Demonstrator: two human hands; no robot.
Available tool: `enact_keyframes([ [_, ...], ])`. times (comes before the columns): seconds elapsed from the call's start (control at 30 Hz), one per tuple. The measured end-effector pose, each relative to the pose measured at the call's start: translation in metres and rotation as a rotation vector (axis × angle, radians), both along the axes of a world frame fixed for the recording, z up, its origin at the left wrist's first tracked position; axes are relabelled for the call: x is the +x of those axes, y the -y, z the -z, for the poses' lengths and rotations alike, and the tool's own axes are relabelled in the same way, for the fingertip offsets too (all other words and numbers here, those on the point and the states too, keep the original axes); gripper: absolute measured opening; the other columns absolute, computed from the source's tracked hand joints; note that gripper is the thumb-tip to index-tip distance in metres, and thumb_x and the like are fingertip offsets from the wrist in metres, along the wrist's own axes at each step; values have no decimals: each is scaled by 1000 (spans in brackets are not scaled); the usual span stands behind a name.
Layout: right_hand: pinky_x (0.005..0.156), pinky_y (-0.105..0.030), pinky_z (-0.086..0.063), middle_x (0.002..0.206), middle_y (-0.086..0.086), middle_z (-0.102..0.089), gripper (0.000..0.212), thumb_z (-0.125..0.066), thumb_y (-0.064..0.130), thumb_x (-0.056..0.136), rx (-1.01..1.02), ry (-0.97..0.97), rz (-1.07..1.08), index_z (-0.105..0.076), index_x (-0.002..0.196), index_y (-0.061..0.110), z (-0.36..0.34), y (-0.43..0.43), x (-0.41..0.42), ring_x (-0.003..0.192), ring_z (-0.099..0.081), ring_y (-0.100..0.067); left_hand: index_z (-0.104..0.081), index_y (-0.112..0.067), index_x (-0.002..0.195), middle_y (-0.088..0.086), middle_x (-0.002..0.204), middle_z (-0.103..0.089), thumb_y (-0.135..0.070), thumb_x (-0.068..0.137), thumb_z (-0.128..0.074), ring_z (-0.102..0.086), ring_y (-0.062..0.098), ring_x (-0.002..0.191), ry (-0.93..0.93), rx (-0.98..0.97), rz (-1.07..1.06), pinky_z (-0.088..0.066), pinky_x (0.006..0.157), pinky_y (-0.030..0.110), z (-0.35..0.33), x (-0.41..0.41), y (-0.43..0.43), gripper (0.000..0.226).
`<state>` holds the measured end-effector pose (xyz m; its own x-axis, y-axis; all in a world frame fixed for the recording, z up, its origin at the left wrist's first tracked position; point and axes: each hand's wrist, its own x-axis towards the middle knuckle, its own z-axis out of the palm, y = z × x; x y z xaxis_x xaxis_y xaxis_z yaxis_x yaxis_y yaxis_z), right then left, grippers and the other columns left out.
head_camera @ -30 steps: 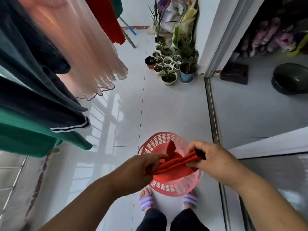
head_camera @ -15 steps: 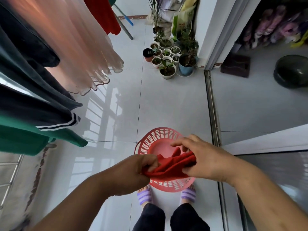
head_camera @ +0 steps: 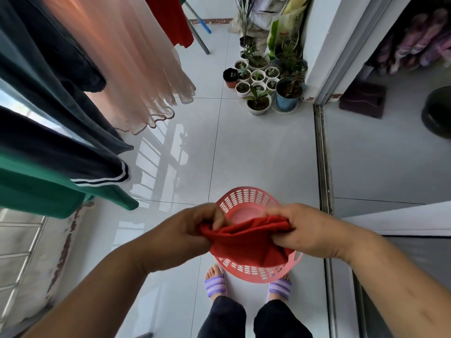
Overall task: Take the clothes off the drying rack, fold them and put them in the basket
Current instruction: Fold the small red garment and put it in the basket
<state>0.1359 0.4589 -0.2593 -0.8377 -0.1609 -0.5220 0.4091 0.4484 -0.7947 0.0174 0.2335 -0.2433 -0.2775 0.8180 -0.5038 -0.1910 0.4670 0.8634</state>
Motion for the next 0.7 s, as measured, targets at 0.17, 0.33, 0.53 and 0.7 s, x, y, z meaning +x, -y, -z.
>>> enact_keyframes([
  [0.17, 70, -23, -55, 78, 11, -68, 36, -57, 4, 90, -146, -61, 61, -70, 90, 38, -20, -6, -16, 74, -65, -5, -47, -22, 132, -3, 135, -58, 7, 75, -71, -57, 22, 123, 80, 3, -88, -50, 98, 39, 7, -14, 10, 68],
  [0.33, 63, -19, -51, 75, 9, -68, 40, -53, 9, 74, -345, -63, 143, -74, 90, 41, -36, -16, -26, 71, -64, -5, -60, -39, 111, -27, 111, -67, -24, 68, -84, -63, -4, 106, 20, -182, -28, -53, 88, 17, 22, -2, -2, 52],
  [0.53, 84, -49, -58, 99, -16, -75, 29, -65, 0, 78, -248, -89, 334, -73, 102, 16, -41, -42, -37, 86, -70, -28, -63, -29, 115, -2, 110, -73, -46, 65, -82, -70, 24, 100, 98, -79, -174, -58, 86, 36, 26, 2, -20, 56],
  [0.7, 84, -44, -59, 90, 2, -77, 21, -75, 10, 83, 61, -135, 444, -74, 98, 23, -40, -58, -43, 83, -74, -21, -56, -34, 115, -16, 106, -72, -62, 63, -74, -70, 10, 98, 41, -81, -222, -57, 74, 20, 20, -3, -24, 62],
])
